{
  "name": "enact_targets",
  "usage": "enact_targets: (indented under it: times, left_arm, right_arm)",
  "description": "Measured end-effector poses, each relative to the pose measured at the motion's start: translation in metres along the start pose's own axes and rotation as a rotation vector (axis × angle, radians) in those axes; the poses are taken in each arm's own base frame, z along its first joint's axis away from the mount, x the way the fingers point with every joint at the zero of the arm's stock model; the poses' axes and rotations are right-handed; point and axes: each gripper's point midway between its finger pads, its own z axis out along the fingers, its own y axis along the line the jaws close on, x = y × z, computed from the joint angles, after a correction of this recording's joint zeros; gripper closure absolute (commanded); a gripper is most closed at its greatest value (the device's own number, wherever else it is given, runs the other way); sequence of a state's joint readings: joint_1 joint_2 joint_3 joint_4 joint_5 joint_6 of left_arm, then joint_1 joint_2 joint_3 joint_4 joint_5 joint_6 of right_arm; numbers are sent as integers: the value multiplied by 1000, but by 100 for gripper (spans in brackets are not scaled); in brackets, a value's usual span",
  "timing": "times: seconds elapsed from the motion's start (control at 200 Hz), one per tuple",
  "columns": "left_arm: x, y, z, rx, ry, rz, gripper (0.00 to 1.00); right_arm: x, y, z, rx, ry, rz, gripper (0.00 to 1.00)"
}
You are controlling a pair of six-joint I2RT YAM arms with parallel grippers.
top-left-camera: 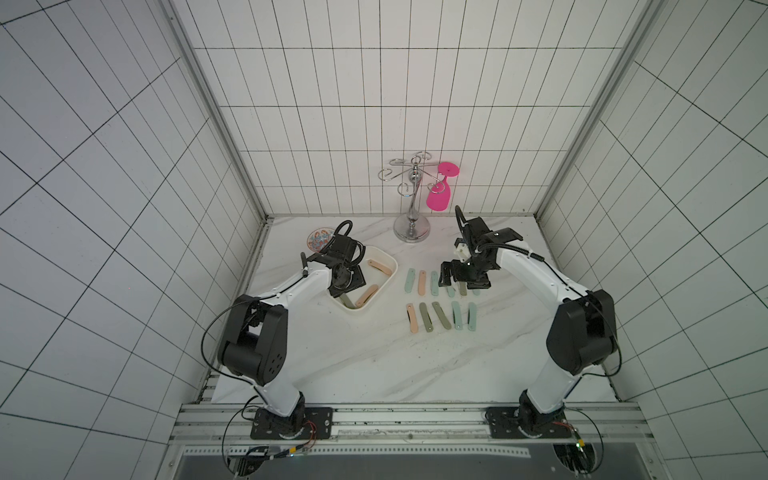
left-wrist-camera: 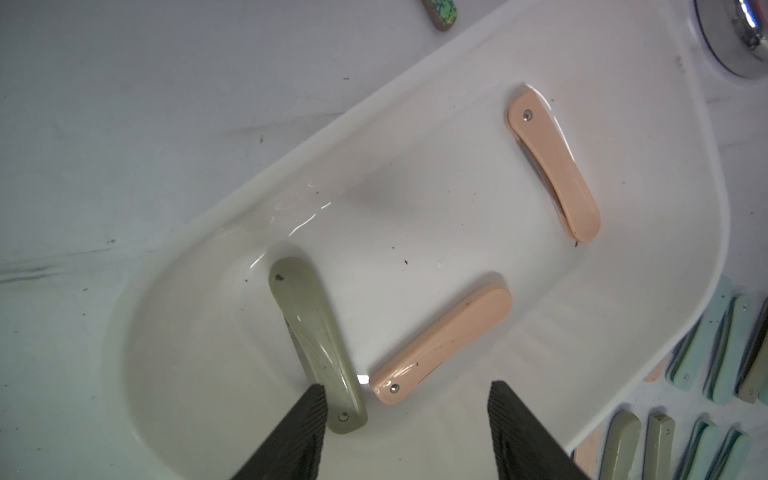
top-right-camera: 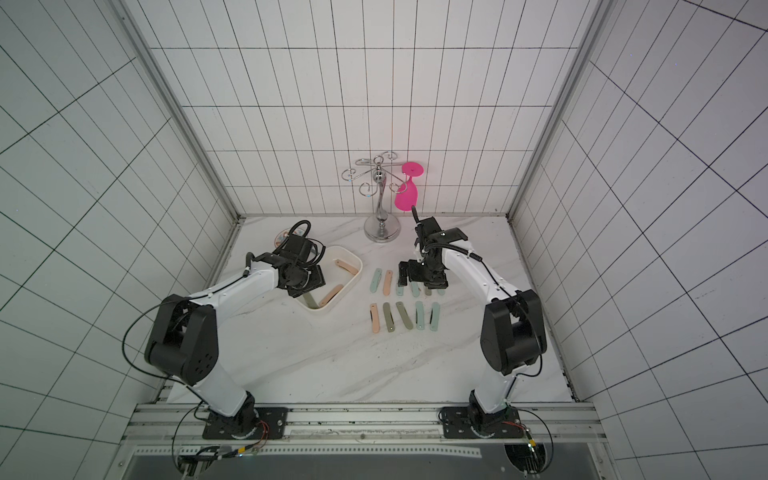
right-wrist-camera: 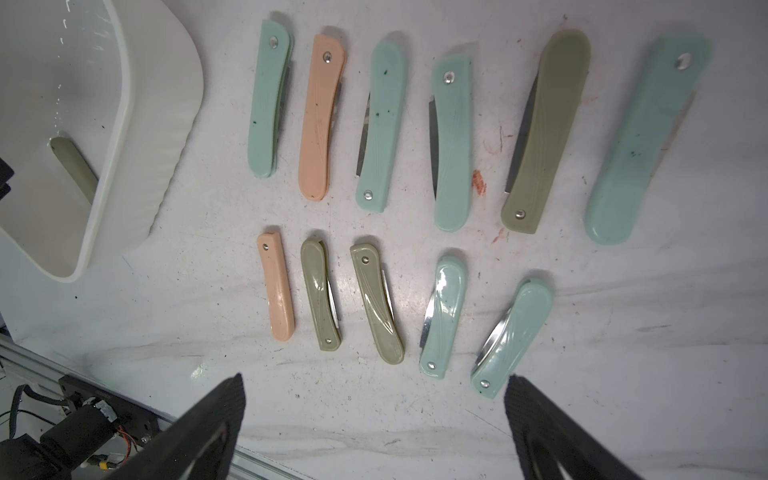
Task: Take the fruit knife out of the storage box
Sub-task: Pick up the fruit knife from the storage box.
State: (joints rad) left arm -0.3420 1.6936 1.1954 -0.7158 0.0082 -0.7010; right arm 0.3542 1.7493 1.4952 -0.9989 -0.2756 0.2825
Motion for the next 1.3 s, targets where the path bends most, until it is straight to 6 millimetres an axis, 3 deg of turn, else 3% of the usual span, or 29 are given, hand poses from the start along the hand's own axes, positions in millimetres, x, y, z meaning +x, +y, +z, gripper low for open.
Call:
enact_targets:
  times: [0.225, 0.49, 0.87, 1.114, 1.299]
  left_arm:
    - [-3, 4, 15, -97, 34, -68, 36]
    - [-5, 2, 16, -235, 42, -99, 37]
    - [14, 22, 19, -359, 88, -127, 37]
    - [23, 32, 39, -412, 121, -127, 38]
    - [30, 38, 44, -425, 131, -130, 41]
  right_arm:
    - [3, 1, 10, -14, 39, -14, 2]
    - [4, 2, 13, -25, 53, -30, 1]
    - [5, 4, 14, -38, 59, -46, 1]
    - [5, 5, 14, -42, 59, -46, 1]
    - [4, 3, 14, -42, 57, -41, 1]
